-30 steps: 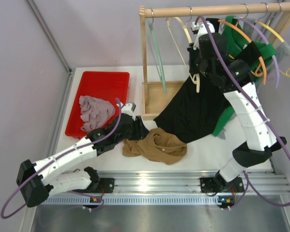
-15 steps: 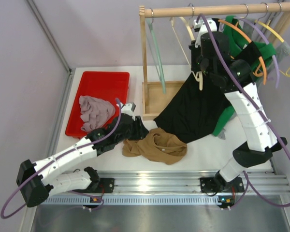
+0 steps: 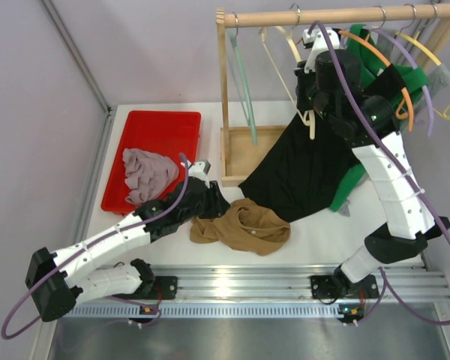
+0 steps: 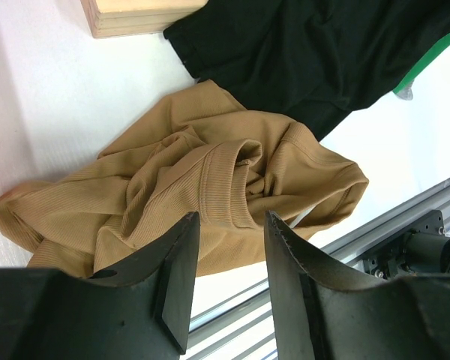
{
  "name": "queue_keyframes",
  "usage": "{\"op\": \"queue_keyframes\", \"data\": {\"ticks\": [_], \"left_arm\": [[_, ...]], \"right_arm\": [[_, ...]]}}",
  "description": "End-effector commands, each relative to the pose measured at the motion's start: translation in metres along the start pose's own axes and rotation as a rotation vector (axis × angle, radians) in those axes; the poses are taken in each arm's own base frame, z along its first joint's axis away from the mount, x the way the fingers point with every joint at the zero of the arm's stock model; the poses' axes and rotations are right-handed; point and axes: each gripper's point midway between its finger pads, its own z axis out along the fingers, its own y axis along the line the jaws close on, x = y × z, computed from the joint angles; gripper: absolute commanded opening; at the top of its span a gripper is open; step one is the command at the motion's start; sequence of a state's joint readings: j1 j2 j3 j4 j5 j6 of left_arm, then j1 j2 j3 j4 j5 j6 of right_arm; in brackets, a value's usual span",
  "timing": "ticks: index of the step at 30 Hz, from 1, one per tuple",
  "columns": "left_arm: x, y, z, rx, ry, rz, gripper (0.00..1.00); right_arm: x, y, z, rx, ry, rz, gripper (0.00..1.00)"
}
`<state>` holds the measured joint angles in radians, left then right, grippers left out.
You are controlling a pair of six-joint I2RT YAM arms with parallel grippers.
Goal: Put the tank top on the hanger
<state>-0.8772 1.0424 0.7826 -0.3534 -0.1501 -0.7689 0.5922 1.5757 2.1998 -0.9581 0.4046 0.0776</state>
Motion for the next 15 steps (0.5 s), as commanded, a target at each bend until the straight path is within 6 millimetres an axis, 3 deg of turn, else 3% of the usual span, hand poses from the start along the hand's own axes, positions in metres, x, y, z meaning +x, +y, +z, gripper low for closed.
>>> {"op": "queue_keyframes", "data": {"ticks": [1,7,15], "left_arm": [[-0.011,-0.005,-0.005,0.023,-0.044,-0.017,0.45],[-0.011,-0.003,-0.007,0.017,-0.048,-0.014,0.45],[-0.010,-0.004,-0.005,0.020,-0.043,-0.012,0.45]], "right_arm": [[-0.050,-0.018,-0.025,0.029,-0.187,0.065,0.00],[-0.060,-0.026,-0.037,0.040,-0.238,0.086,0.00],[-0.051,-0.026,-0.050,0.007,-0.232,0.099,0.00]]}}
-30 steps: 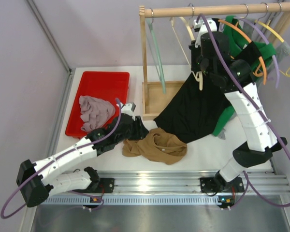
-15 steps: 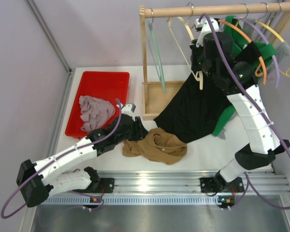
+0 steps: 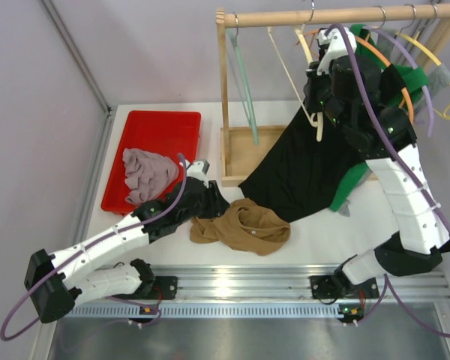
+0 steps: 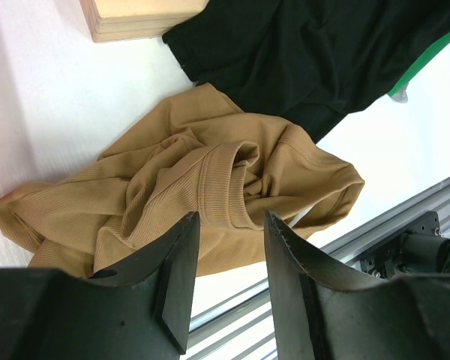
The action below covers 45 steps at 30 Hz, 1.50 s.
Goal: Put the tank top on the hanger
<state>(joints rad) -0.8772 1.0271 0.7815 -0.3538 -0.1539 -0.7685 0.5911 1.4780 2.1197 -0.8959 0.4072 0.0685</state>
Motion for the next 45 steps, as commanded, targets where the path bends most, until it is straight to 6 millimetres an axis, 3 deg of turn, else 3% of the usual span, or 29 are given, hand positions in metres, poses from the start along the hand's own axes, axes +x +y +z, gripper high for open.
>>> {"op": "queue_keyframes", "data": {"ticks": [1,8,14,17,20,21,26,28,35,45], "left_arm": [[-0.007,-0.003,-0.002,0.013,-0.031,-0.011,0.45],[-0.006,-0.003,0.001,0.010,-0.026,-0.010,0.45],[-0.002,0.002,0.004,-0.008,-0.011,-0.006,0.47],[0.002,0.005,0.008,-0.026,0.001,-0.004,0.51],[0.003,0.004,0.017,-0.038,0.017,0.008,0.52],[-0.001,0.002,0.019,-0.039,0.012,0.015,0.52],[0.005,0.013,0.040,-0.124,0.068,0.103,0.46],[0.008,0.010,0.046,-0.129,0.110,0.138,0.43],[0.013,0.003,0.061,-0.110,0.170,0.200,0.44],[0.031,0.010,0.077,-0.136,0.281,0.277,0.43]], "right_arm": [[-0.040,-0.015,-0.026,0.008,-0.157,0.079,0.00],[-0.019,-0.014,-0.045,-0.038,-0.109,0.095,0.00],[0.017,-0.011,-0.065,-0.092,-0.037,0.142,0.00],[0.047,-0.010,-0.081,-0.127,0.017,0.174,0.00],[0.087,0.001,-0.095,-0.208,0.090,0.196,0.00],[0.109,0.005,-0.101,-0.236,0.130,0.213,0.00],[0.168,0.009,-0.123,-0.288,0.224,0.264,0.00],[0.181,0.007,-0.128,-0.289,0.248,0.265,0.00],[0.207,0.004,-0.137,-0.289,0.283,0.258,0.00],[0.209,0.010,-0.134,-0.320,0.286,0.260,0.00]]}}
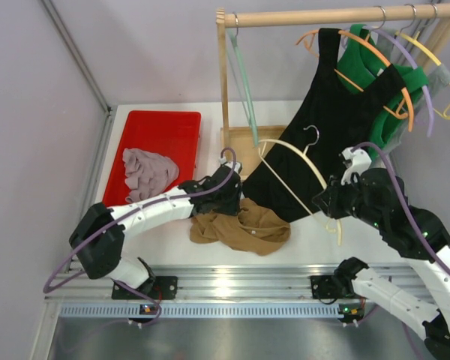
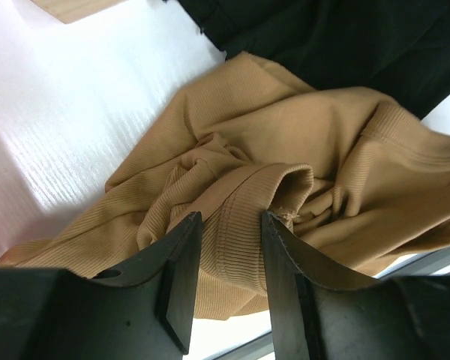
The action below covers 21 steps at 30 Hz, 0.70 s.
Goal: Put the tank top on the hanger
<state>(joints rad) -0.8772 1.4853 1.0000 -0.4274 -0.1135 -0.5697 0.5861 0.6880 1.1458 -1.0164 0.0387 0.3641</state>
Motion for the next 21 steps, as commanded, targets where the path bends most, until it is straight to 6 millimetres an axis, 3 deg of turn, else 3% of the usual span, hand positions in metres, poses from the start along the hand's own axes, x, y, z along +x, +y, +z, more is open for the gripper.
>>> {"op": "queue_keyframes", "data": {"ticks": [1,8,14,21], "left_arm": [[-0.007,-0.006,-0.001,0.020,0.014,0.048,0.43],[0.000,-0.017,-0.004,0.088,0.054,0.090,0.42],[0.003,-0.025,-0.008,0.133,0.071,0.140,0.48],[0.004,-0.020,0.009,0.090,0.101,0.178,0.48]], "right_arm": [[-0.022,0.011,-0.001,-0.048,-0.087,0.016,0.00],[-0.016,0.010,0.001,-0.051,-0.073,0.014,0.00],[-0.013,0.009,-0.002,-0.050,-0.071,0.014,0.00],[-0.010,0.008,-0.002,-0.053,-0.065,0.013,0.00]]}}
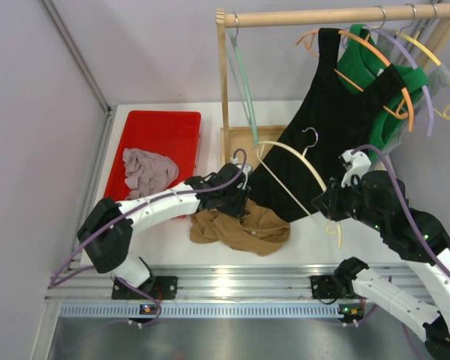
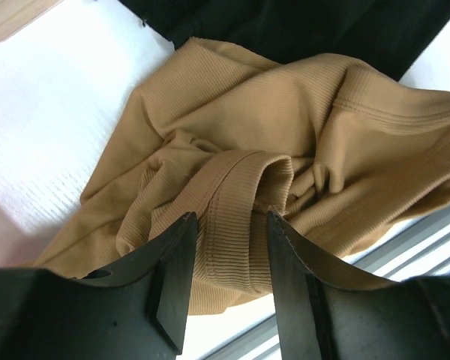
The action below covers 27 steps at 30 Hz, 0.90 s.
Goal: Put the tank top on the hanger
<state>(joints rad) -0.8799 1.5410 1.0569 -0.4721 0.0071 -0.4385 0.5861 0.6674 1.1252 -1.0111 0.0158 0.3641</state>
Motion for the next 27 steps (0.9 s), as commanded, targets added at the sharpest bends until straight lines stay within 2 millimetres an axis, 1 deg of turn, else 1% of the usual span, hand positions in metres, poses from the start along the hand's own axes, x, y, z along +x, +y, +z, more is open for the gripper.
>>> {"op": "queue_keyframes", "data": {"ticks": [1,6,7,8,11,14,15,16,17,18,19,22,23,25,26,27], "left_arm": [[-0.010,-0.005,0.007,0.004,0.006,0.049,0.47],[-0.013,-0.004,0.018,-0.007,0.030,0.099,0.47],[-0.019,-0.004,0.017,-0.020,0.019,0.108,0.47],[-0.017,0.002,0.018,-0.051,0.034,0.124,0.47],[-0.020,0.010,0.019,-0.097,0.039,0.147,0.45],[-0.018,0.016,0.019,-0.127,0.051,0.155,0.38],[-0.016,0.018,0.019,-0.138,0.058,0.156,0.33],[-0.015,0.021,0.019,-0.152,0.059,0.156,0.22],[-0.015,0.025,0.018,-0.174,0.055,0.151,0.16],[-0.016,0.027,0.016,-0.183,0.050,0.148,0.11],[-0.014,0.029,0.015,-0.195,0.048,0.143,0.01],[-0.019,0.038,0.007,-0.254,0.010,0.096,0.00],[-0.024,0.038,0.000,-0.262,-0.017,0.060,0.00],[-0.028,0.046,-0.008,-0.315,-0.055,-0.003,0.00],[-0.031,0.045,-0.016,-0.309,-0.079,-0.021,0.00],[-0.031,0.048,-0.019,-0.322,-0.092,-0.039,0.00]], "right_arm": [[-0.015,0.006,-0.002,-0.030,-0.069,0.012,0.00],[-0.014,0.006,-0.005,-0.030,-0.070,0.012,0.00],[-0.014,0.005,-0.005,-0.028,-0.069,0.013,0.00],[-0.013,0.005,-0.005,-0.028,-0.068,0.013,0.00],[-0.013,0.005,-0.007,-0.031,-0.071,0.012,0.00],[-0.012,0.004,-0.007,-0.028,-0.071,0.013,0.00],[-0.012,0.005,-0.007,-0.030,-0.070,0.013,0.00],[-0.011,0.009,-0.008,-0.053,-0.061,0.012,0.00],[-0.010,0.010,-0.008,-0.059,-0.059,0.012,0.00],[-0.010,0.011,-0.008,-0.063,-0.057,0.010,0.00],[-0.011,0.012,-0.011,-0.072,-0.062,0.012,0.00],[-0.010,0.015,-0.018,-0.089,-0.056,0.010,0.00],[-0.009,0.016,-0.021,-0.093,-0.051,0.011,0.00],[-0.005,0.018,-0.029,-0.104,-0.029,0.007,0.00],[-0.003,0.018,-0.032,-0.110,-0.018,0.005,0.00],[-0.001,0.019,-0.039,-0.118,-0.014,0.003,0.00]]}}
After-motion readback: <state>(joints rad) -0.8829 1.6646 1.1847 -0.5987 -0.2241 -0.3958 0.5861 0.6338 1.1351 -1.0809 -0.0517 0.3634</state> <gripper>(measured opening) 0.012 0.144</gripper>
